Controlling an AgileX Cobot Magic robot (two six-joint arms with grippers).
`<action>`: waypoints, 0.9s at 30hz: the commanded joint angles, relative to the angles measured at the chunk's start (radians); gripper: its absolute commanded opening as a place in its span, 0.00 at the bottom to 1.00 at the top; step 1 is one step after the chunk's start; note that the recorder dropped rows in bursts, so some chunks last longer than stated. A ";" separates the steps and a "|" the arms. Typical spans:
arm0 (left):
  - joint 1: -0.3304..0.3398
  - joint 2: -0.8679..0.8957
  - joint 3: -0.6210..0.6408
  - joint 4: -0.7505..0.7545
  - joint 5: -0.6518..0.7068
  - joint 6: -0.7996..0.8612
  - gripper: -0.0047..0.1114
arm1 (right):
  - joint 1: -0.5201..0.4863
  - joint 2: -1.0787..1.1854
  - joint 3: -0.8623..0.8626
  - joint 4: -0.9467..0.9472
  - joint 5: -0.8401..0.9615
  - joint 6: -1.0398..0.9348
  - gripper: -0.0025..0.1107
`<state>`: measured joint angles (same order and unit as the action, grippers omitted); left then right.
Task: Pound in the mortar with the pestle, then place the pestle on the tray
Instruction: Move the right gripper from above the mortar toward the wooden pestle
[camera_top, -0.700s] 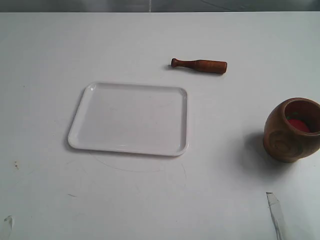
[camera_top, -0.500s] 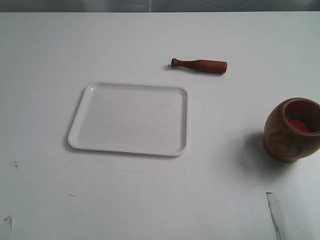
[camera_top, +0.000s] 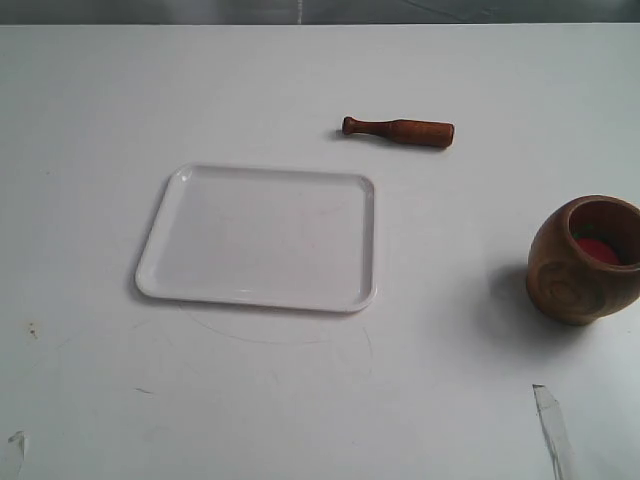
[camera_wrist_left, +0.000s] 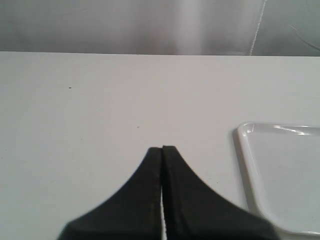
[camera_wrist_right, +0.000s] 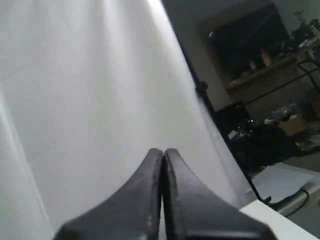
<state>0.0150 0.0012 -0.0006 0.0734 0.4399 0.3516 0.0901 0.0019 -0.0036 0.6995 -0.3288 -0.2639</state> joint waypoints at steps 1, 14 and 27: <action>-0.008 -0.001 0.001 -0.007 -0.003 -0.008 0.04 | -0.006 -0.002 0.004 0.032 -0.087 0.154 0.02; -0.008 -0.001 0.001 -0.007 -0.003 -0.008 0.04 | -0.006 0.265 -0.130 -0.860 -0.688 0.686 0.02; -0.008 -0.001 0.001 -0.007 -0.003 -0.008 0.04 | 0.136 1.235 -0.983 -2.382 0.214 1.072 0.02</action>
<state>0.0150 0.0012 -0.0006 0.0734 0.4399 0.3516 0.1498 1.1711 -0.9258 -1.3357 -0.4348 0.7745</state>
